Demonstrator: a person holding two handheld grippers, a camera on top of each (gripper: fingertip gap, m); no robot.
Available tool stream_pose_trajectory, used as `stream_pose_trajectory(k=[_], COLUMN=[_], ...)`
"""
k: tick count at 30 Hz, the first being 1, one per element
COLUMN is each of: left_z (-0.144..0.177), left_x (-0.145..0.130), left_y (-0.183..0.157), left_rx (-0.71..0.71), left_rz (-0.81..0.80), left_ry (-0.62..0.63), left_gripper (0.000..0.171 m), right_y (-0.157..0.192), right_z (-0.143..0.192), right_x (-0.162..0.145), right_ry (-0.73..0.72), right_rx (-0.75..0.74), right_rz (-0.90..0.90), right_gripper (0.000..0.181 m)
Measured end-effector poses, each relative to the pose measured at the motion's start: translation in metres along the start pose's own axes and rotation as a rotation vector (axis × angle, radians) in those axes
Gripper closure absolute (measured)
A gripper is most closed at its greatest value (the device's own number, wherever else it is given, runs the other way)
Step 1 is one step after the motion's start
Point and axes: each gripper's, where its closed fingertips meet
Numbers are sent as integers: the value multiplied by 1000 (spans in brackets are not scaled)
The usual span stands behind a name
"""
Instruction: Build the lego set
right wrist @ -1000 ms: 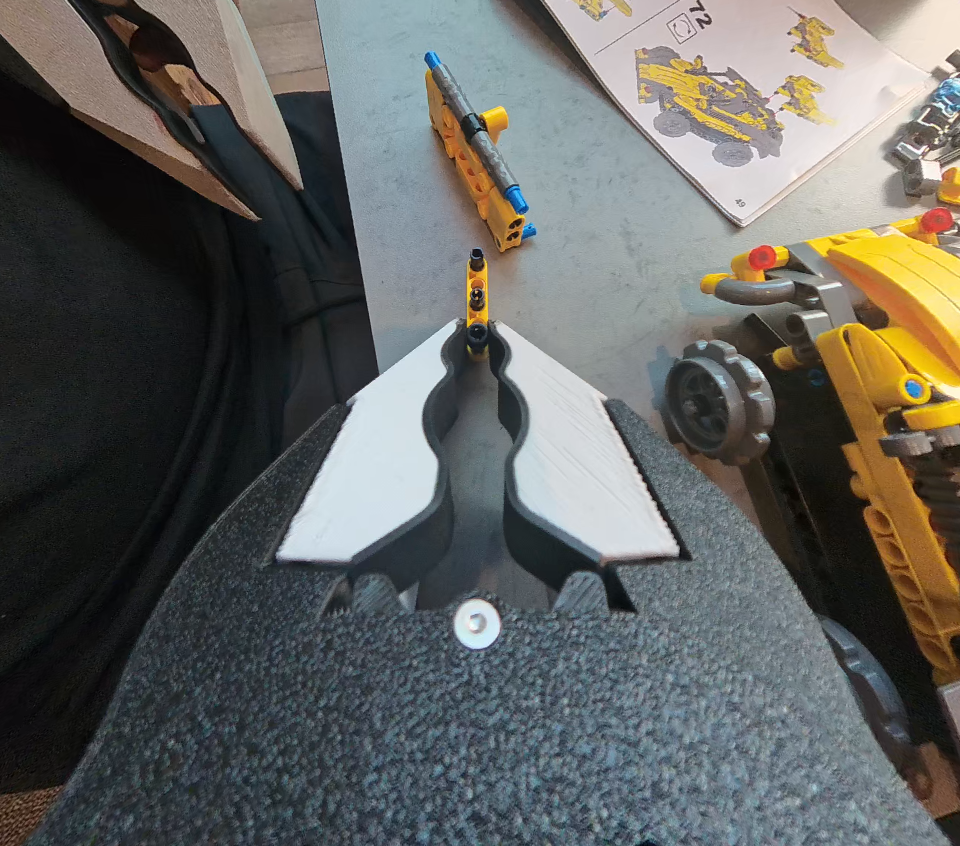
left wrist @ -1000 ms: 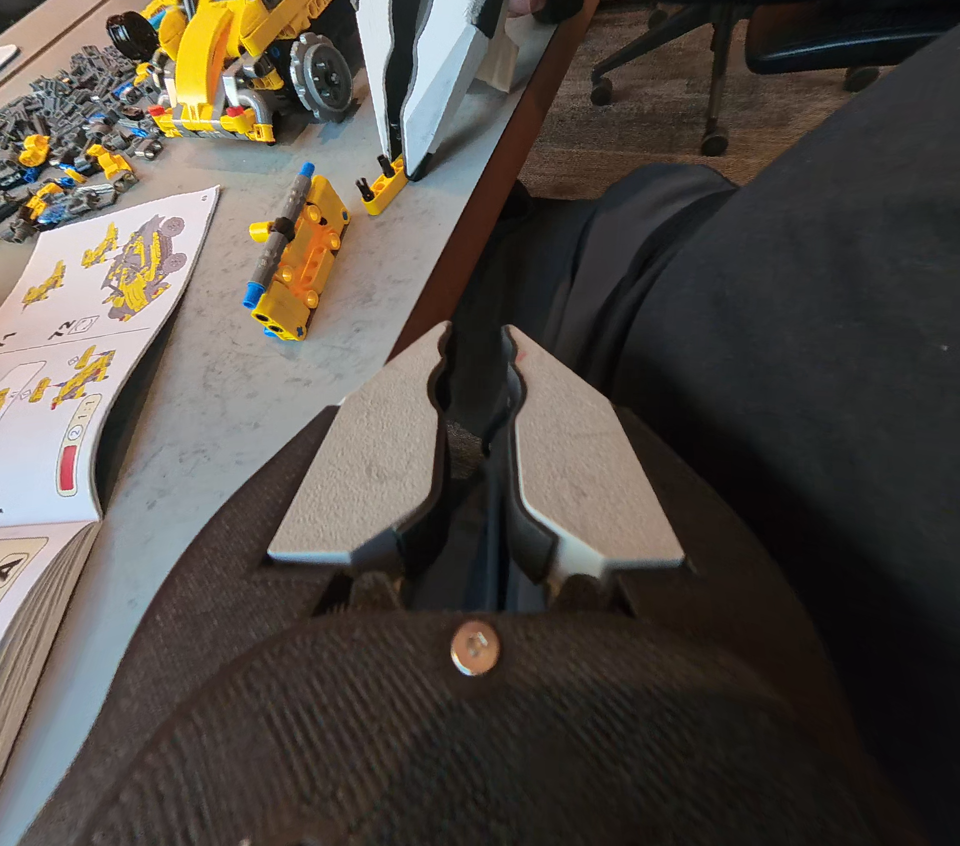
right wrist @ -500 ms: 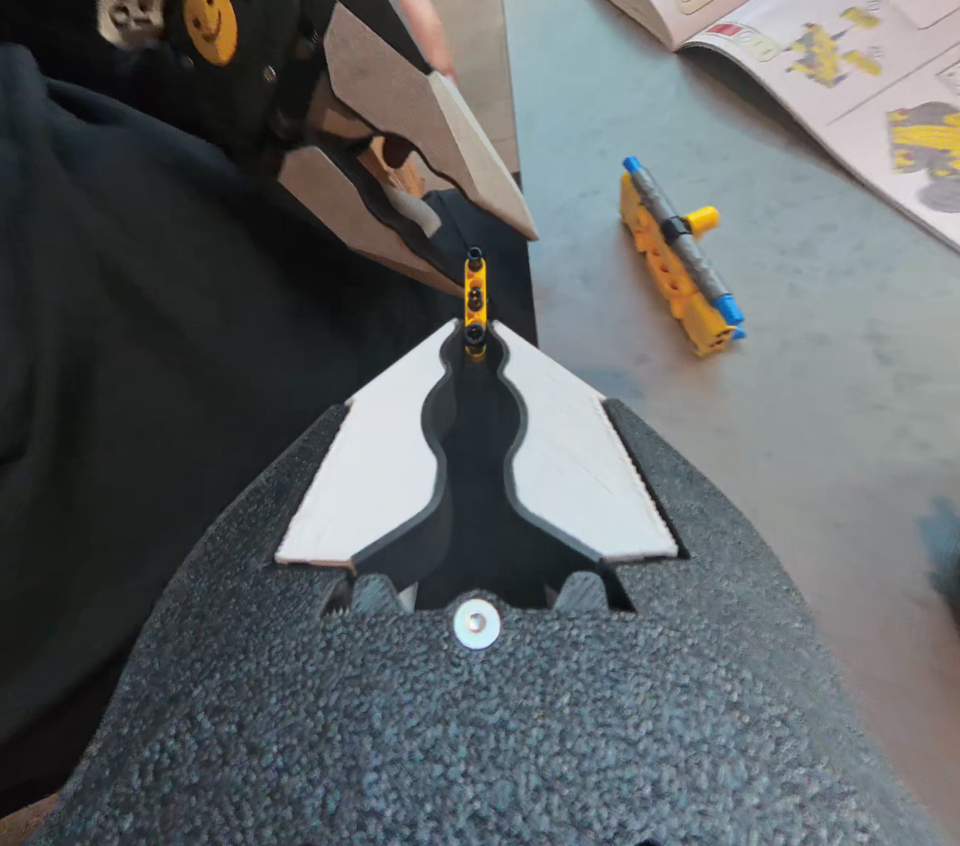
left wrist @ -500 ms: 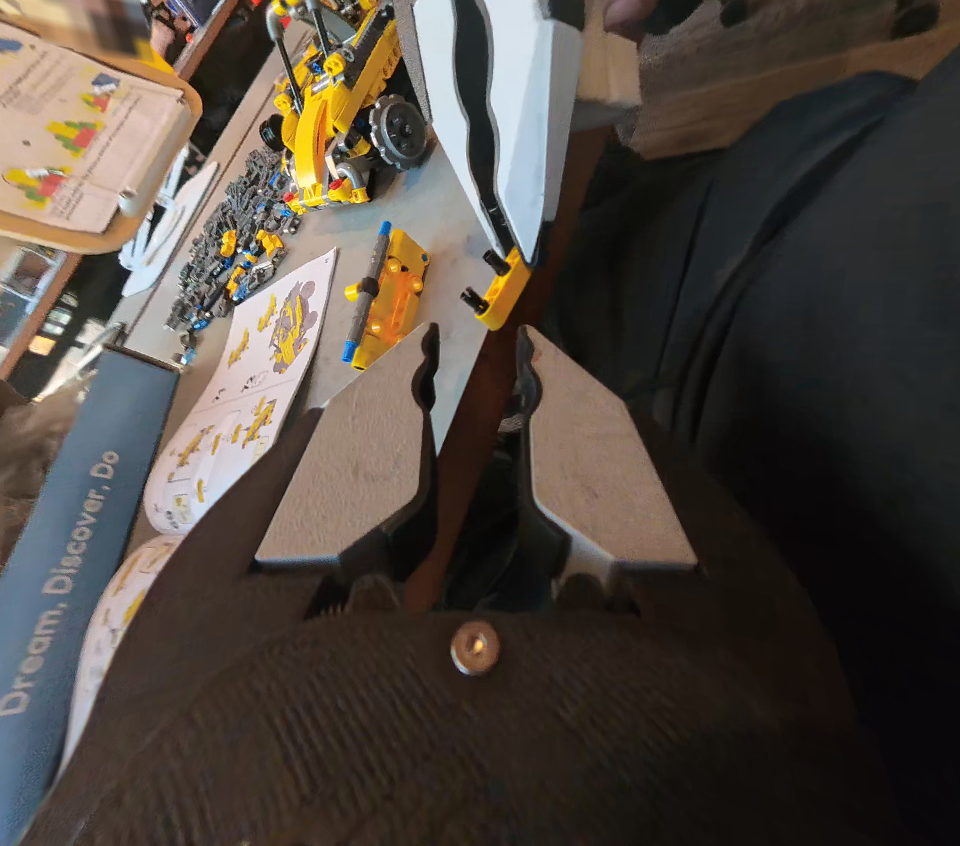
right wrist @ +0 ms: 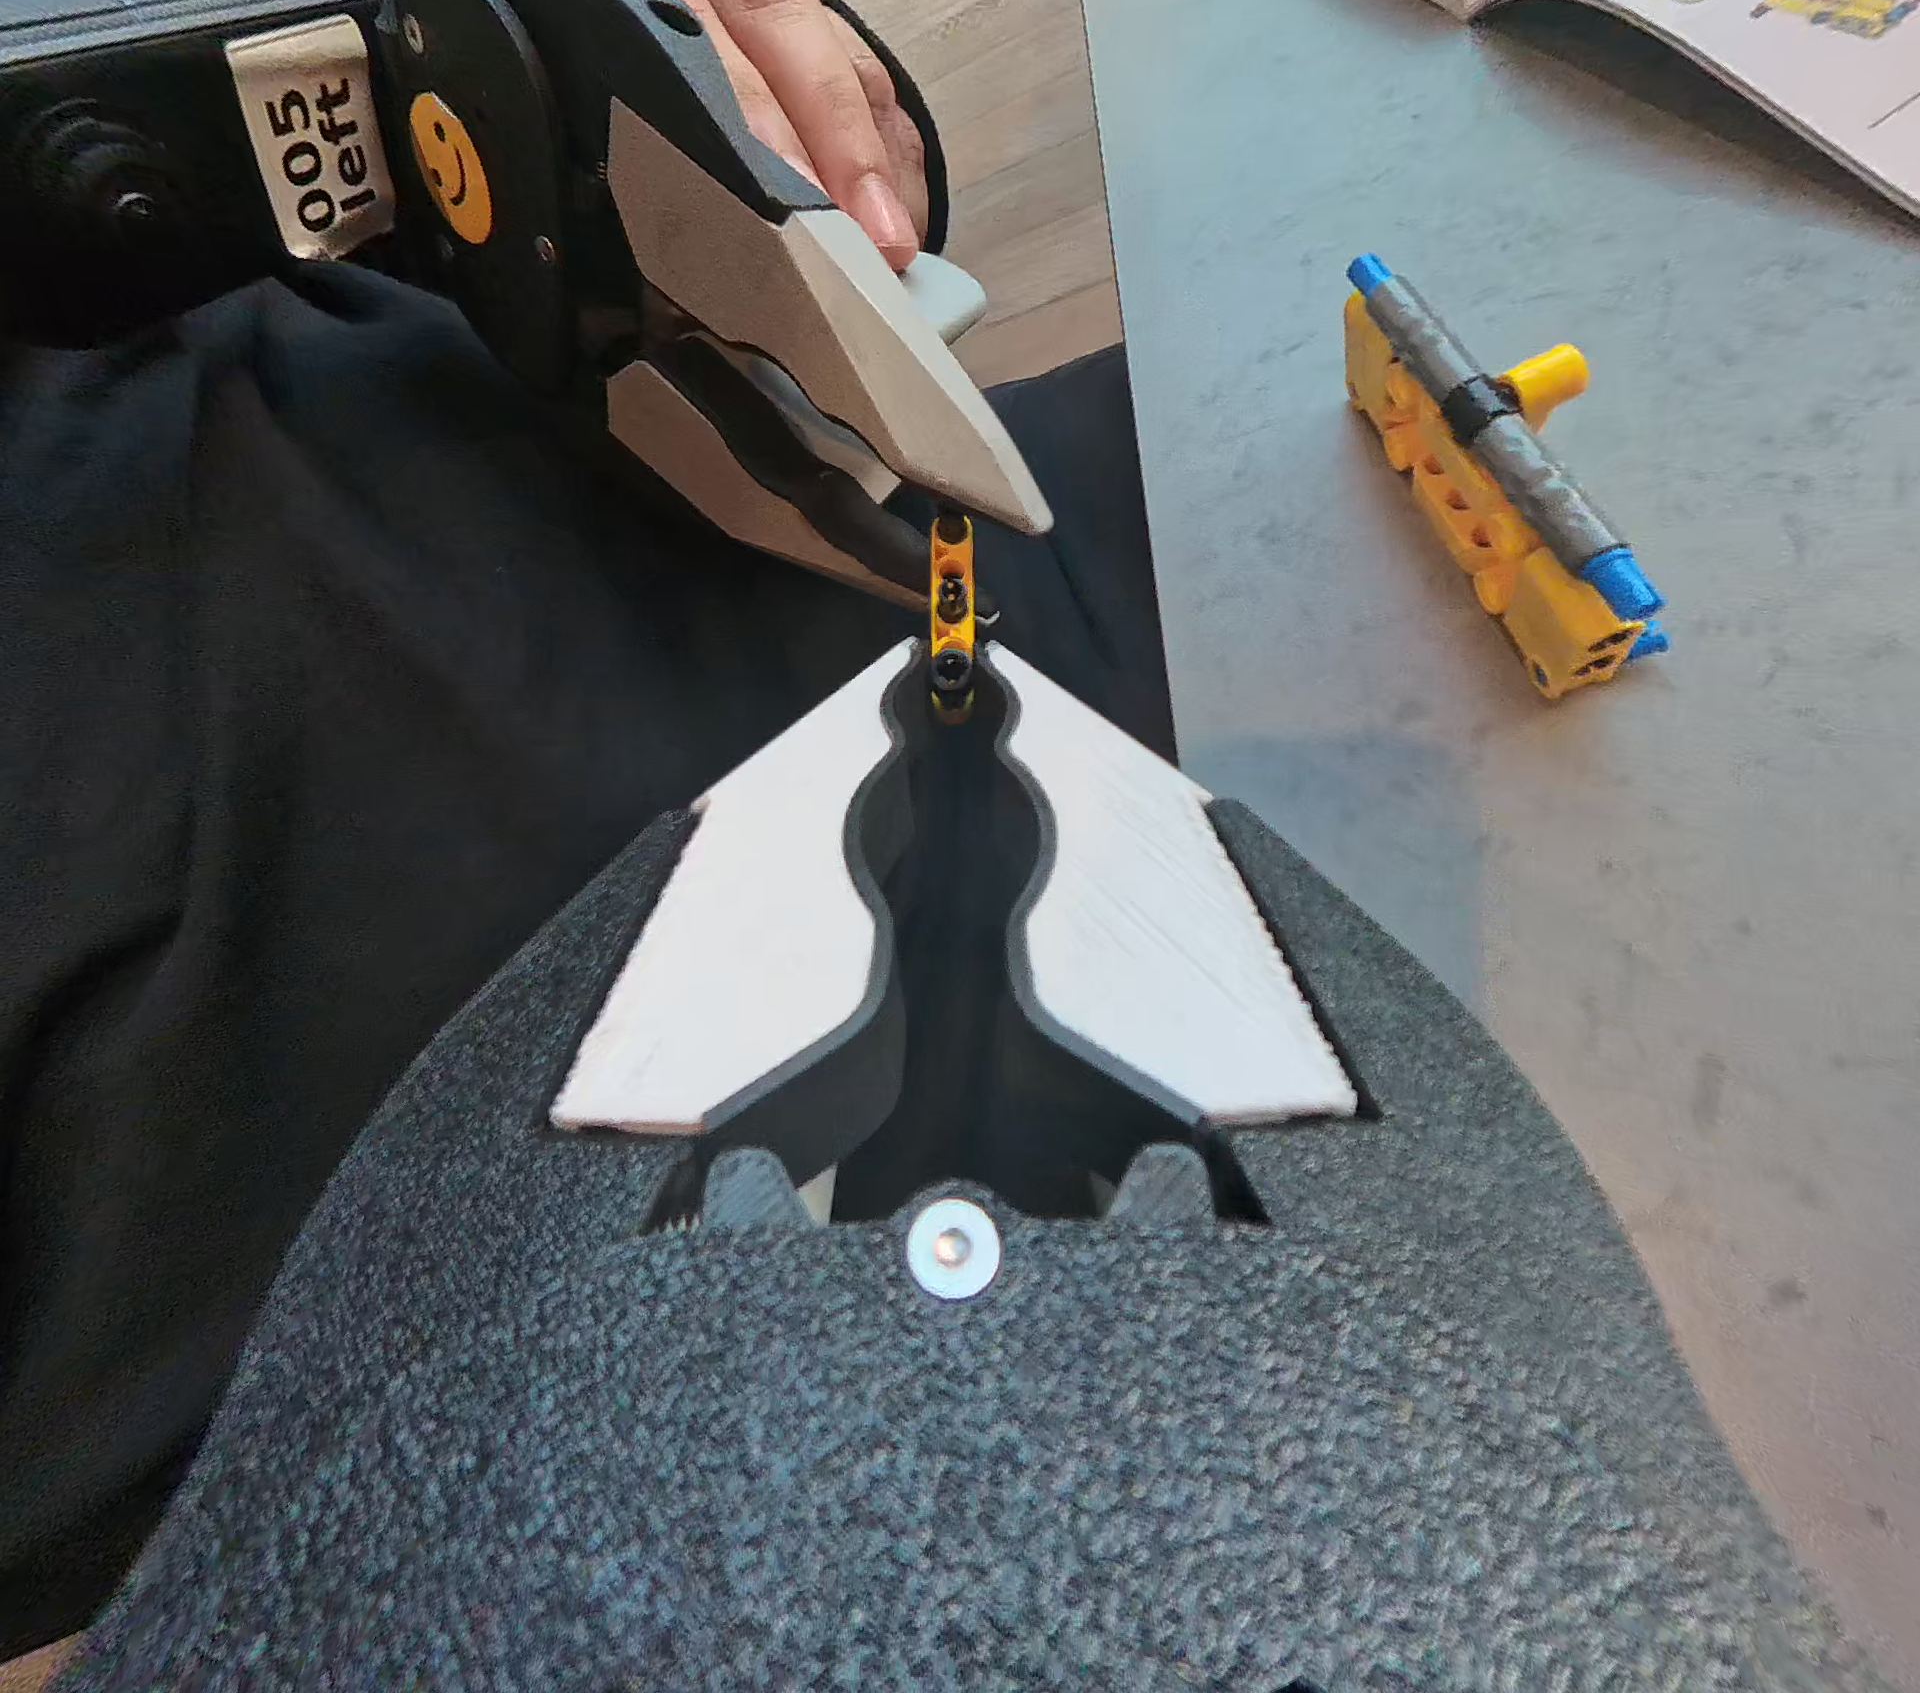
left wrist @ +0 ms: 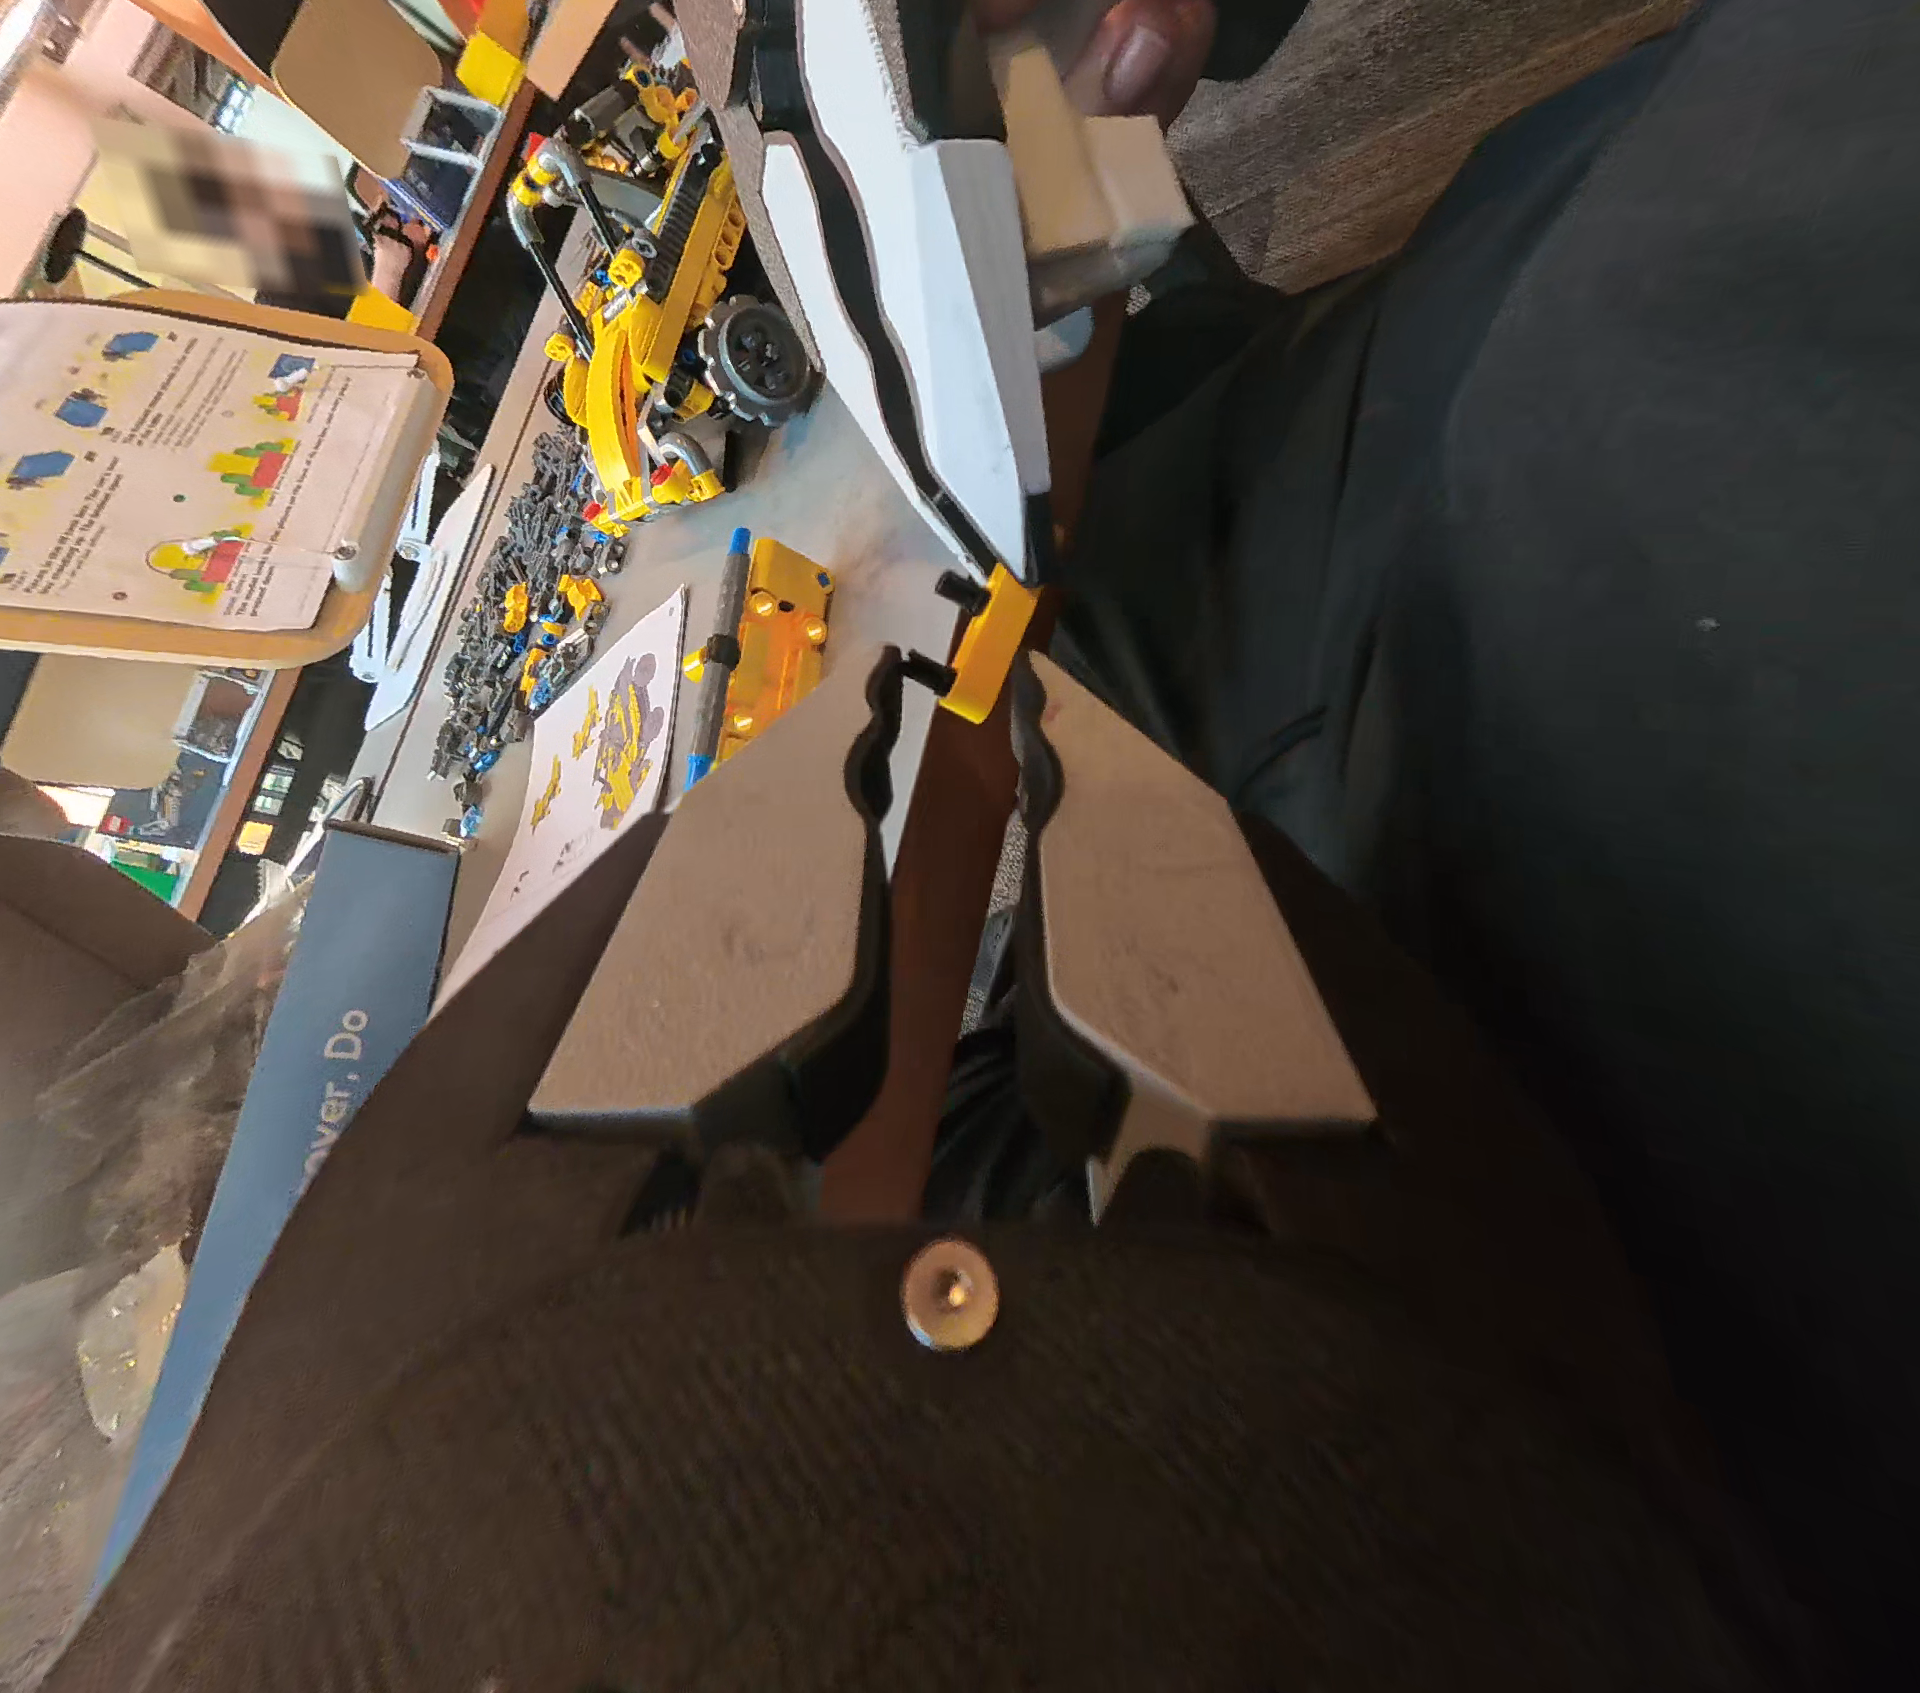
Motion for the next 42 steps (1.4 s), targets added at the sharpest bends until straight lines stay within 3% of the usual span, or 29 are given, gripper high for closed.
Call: stream_pose_trajectory(k=[11, 42], left_z=[-2, 1], left_x=[-10, -8], left_y=[10, 22], left_rx=[13, 67], left_rz=[65, 96], left_ry=[38, 18], left_gripper=[155, 155], right_y=[-13, -12], right_z=[7, 11], right_x=[4, 13], right_ry=[54, -17], right_rx=[-193, -184], right_rz=[168, 157], right_gripper=[167, 166])
Point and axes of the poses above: each gripper's, where its closed fingertips meet, z back along the fingers, x out of its top, y = z × x across the jaws, and after that the axes turned 10 degrees about z, right-handed
